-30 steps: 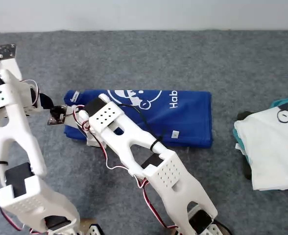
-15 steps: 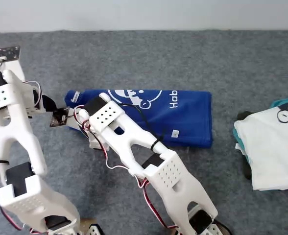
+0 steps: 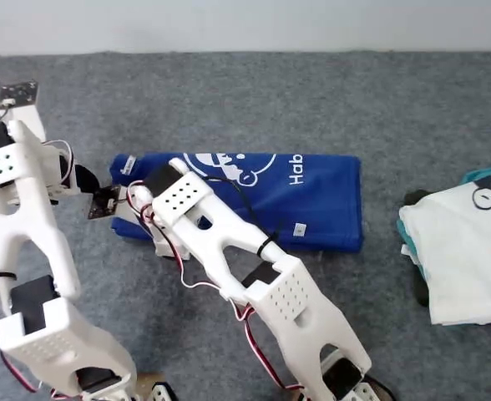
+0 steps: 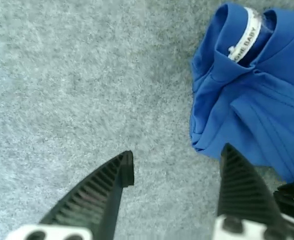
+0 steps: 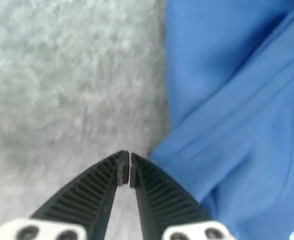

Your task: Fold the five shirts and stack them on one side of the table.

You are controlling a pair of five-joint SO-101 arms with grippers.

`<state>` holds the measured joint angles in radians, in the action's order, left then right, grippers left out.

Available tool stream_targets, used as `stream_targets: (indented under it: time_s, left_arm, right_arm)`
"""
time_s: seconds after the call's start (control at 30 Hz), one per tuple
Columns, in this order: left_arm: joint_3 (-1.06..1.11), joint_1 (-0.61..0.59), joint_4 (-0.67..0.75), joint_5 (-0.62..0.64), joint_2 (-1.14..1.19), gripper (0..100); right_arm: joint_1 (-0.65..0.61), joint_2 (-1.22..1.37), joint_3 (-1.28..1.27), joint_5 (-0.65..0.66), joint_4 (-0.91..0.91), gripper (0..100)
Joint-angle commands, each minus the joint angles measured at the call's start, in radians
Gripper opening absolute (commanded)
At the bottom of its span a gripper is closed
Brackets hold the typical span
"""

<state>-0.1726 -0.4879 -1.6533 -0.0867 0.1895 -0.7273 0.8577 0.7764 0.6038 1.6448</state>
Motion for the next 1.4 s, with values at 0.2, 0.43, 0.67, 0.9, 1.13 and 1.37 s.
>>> stream_targets:
  time_s: [0.2,0.43,0.67,0.9,1.13,1.37]
  left_arm:
    - [0.056,0.057,-0.035,-0.051,-0.012,27]
    - [0.102,0.095,0.002,-0.052,-0.012,27]
    - [0.116,0.095,0.002,-0.052,-0.012,27]
    - [0.116,0.095,0.002,-0.052,-0.012,27]
    - [0.116,0.095,0.002,-0.052,-0.012,27]
    - [0.116,0.095,0.002,-0.052,-0.012,27]
  right_arm:
    - [0.75,-0.255,0.046,-0.086,0.068,13.2]
    - [0.696,-0.252,0.046,-0.084,0.059,15.8]
    - [0.674,-0.14,0.051,-0.087,-0.039,15.4]
    - [0.682,0.001,0.051,-0.127,-0.257,15.1]
    - [0.68,0.122,0.051,-0.127,-0.326,11.0]
    - [0.711,0.079,0.051,-0.13,-0.282,1.8]
